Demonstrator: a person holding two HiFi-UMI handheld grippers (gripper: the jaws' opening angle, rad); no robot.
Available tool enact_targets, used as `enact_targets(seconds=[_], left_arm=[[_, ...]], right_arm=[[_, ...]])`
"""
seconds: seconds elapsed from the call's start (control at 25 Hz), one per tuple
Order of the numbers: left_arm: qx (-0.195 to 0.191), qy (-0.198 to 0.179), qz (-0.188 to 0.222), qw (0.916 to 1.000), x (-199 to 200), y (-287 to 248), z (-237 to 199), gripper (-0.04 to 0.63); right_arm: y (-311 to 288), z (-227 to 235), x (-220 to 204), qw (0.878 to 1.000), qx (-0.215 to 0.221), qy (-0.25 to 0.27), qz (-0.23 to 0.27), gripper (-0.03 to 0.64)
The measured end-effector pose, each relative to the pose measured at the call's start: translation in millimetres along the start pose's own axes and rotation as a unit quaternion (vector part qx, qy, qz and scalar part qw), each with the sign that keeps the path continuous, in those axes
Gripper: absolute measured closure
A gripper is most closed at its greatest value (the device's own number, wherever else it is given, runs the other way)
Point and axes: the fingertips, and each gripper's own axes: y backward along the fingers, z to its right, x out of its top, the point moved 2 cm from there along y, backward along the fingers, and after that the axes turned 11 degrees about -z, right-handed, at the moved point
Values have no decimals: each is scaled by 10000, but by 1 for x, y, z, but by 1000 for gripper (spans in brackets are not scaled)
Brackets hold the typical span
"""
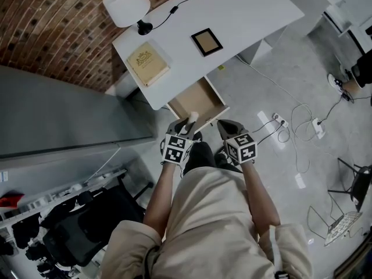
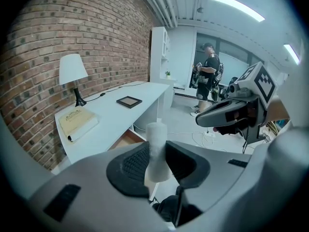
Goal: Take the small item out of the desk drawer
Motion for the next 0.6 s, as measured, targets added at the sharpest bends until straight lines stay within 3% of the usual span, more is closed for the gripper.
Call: enact_targets(seconds=[0.32, 0.6], left_arm=[[-83, 145, 115, 9998, -2, 4, 0, 479], [-98, -10, 92, 9999, -1, 5, 0, 479]], right_arm=[[-2, -5, -5, 10000, -40, 40, 16, 594], [-1, -8, -5, 9998, -94, 157, 25, 594]])
